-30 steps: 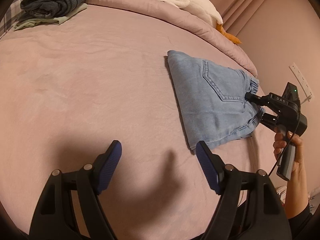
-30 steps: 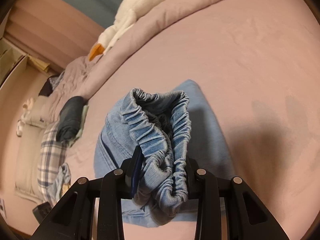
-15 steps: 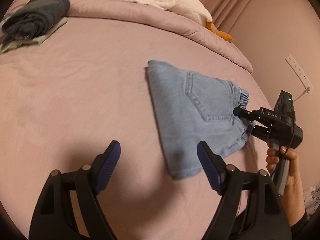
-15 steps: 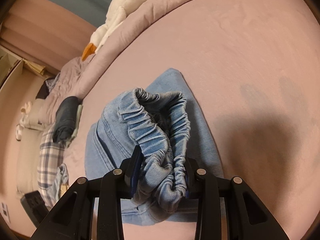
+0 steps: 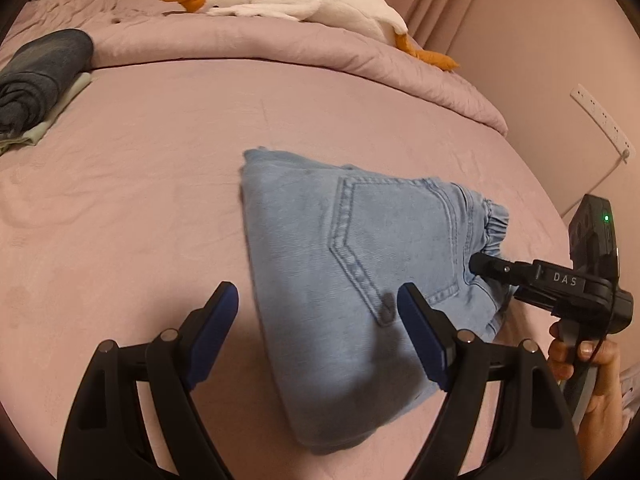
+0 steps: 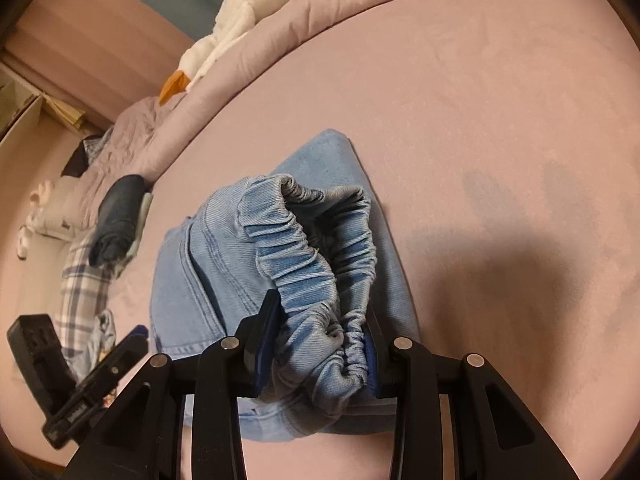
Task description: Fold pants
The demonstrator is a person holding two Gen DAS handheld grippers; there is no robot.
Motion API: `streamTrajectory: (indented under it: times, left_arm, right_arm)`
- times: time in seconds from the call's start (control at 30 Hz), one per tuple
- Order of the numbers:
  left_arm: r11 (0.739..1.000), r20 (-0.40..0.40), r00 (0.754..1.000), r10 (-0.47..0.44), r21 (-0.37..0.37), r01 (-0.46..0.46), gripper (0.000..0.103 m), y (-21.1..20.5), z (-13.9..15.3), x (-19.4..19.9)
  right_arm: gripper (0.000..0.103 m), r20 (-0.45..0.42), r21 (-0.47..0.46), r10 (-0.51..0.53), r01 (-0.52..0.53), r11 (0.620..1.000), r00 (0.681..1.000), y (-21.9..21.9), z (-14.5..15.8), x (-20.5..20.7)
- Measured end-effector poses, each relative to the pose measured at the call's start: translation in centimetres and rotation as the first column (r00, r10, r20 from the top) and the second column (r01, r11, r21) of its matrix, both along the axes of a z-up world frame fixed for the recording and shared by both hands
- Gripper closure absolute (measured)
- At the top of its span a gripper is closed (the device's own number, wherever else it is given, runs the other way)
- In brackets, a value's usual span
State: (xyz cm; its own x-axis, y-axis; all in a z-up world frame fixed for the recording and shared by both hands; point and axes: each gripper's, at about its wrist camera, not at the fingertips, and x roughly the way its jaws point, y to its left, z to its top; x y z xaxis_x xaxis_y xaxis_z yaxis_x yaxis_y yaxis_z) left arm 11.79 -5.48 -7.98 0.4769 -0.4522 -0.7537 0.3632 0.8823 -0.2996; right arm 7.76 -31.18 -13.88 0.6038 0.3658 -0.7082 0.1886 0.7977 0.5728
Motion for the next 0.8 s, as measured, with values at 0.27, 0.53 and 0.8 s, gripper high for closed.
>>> streamTrajectory:
  times: [0.27, 0.53, 0.8]
  left_arm:
    - [0.997, 0.033, 0.999, -0.028, 0.067, 0.026, 0.022, -1.0, -0.2, -0.4]
    - [0.998, 0.083, 0.996, -0.035, 0.060, 0.031, 0.021, -2.4, 1.1, 2.1]
    - [0.987, -0.007, 0.996, -0.092, 0.131, 0.092, 0.023, -5.6, -1.0, 6.2]
  right_arm:
    - [0.058, 0.035, 0.024, -0.036, 0.035, 0.999, 0.999, -1.3, 1.4, -0.9]
    - [0.052, 0.271, -0.224, 0.095, -0.033, 0.974, 0.958, 2.3, 7.1, -3.7]
    - [0.063, 0.095, -0.439, 0.246, -0.181, 0.880, 0.965, 7.3, 3.3, -2.6]
